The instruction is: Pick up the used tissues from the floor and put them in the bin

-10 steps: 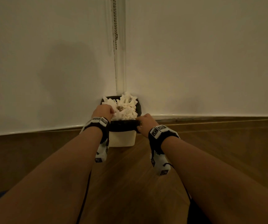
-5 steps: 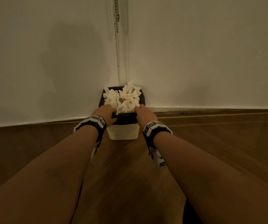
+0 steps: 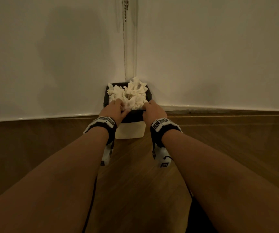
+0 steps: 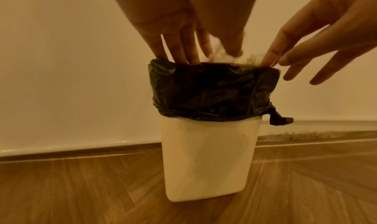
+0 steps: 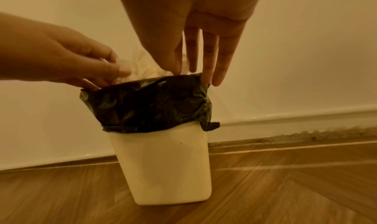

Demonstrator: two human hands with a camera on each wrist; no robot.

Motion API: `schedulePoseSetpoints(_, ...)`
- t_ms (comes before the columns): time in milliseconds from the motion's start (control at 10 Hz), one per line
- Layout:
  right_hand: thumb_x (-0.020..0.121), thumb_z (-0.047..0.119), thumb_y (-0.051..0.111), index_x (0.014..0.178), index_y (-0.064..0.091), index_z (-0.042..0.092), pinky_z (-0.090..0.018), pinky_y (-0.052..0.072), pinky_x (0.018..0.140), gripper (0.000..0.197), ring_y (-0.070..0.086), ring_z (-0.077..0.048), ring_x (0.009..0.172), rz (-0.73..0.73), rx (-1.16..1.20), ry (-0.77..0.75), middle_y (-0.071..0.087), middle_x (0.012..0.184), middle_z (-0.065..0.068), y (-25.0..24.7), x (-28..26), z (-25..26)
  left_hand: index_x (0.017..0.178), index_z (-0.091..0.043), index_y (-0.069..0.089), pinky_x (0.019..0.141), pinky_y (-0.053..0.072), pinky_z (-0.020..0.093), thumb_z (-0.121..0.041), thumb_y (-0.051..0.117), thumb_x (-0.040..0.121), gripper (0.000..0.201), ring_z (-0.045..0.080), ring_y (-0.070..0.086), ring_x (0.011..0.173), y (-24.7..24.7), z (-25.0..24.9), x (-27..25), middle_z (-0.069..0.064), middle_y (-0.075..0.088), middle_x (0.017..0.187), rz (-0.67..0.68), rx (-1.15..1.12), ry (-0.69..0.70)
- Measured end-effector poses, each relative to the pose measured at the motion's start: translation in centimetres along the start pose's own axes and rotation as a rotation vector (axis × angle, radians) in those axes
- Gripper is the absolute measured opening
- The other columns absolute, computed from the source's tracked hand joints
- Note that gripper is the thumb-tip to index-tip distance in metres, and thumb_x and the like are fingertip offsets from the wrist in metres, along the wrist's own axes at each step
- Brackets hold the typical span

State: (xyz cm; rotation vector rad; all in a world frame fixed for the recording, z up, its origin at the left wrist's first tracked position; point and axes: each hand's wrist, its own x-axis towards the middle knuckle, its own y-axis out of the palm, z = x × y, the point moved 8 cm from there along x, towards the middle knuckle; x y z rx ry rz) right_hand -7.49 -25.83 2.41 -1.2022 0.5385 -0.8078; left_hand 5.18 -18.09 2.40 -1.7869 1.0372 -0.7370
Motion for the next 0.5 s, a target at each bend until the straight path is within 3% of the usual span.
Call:
schedulePoseSetpoints(100,0.091,0.016,0.050,0.118,0.047,0.012,-0.038,0.047,0.075,0.027,0.055,-0.029,0.104,-0.085,0.063,0.102,0.042,0.123,-0.009,-1.1,-0.7,-0.8,0.111,-0.010,0.050,0.081,0.044,0.041,-0.038,0.040,0.096,0.033,0.030,0.053,0.101,-2.0,0.4,-1.0,0.011,0.051,0.113,-0.250,0.074,-0.045)
schedulePoseSetpoints(200,0.095,0.021,0.044,0.107,0.053,0.011,-0.034,0.042,0.070,0.018,0.059,-0.031,0.095,0.109,0.078,0.226,0.057,0.115,-0.011,0.6,-0.9,-2.3,0.093,-0.008,0.055,0.077,0.044,0.040,-0.033,0.035,0.097,0.032,0.032,0.056,0.091,-1.8,4.1,-1.2,0.013,0.058,0.106,-0.165,0.165,-0.282)
schedulePoseSetpoints(300,0.094,0.023,0.047,0.099,0.062,0.012,-0.033,0.046,0.072,0.019,0.057,-0.029,0.084,0.362,0.078,0.296,0.062,0.107,-0.011,4.2,-1.6,-3.9,0.111,-0.008,0.058,0.093,0.043,0.043,-0.026,0.043,0.096,0.028,0.032,0.054,0.112,2.0,8.4,-1.1,0.015,0.053,0.128,0.274,0.260,-0.364)
schedulePoseSetpoints(400,0.088,0.021,0.056,0.106,0.064,0.016,-0.048,0.049,0.089,0.020,0.058,-0.033,0.100,0.541,0.082,0.384,0.058,0.110,-0.008,8.4,-2.7,-5.8,0.125,-0.006,0.054,0.088,0.044,0.034,-0.022,0.053,0.093,0.036,0.030,0.054,0.114,4.7,12.5,-1.8,0.015,0.055,0.126,0.411,0.240,-0.466)
schedulePoseSetpoints(500,0.088,0.023,0.057,0.117,0.059,0.022,-0.051,0.047,0.094,0.029,0.055,-0.033,0.109,0.733,0.009,0.439,0.055,0.123,-0.006,12.8,-3.8,-7.7,0.097,-0.008,0.061,0.068,0.043,0.025,-0.019,0.049,0.096,0.016,0.022,0.054,0.079,8.3,15.4,-3.8,0.004,0.052,0.079,0.478,0.077,-0.593)
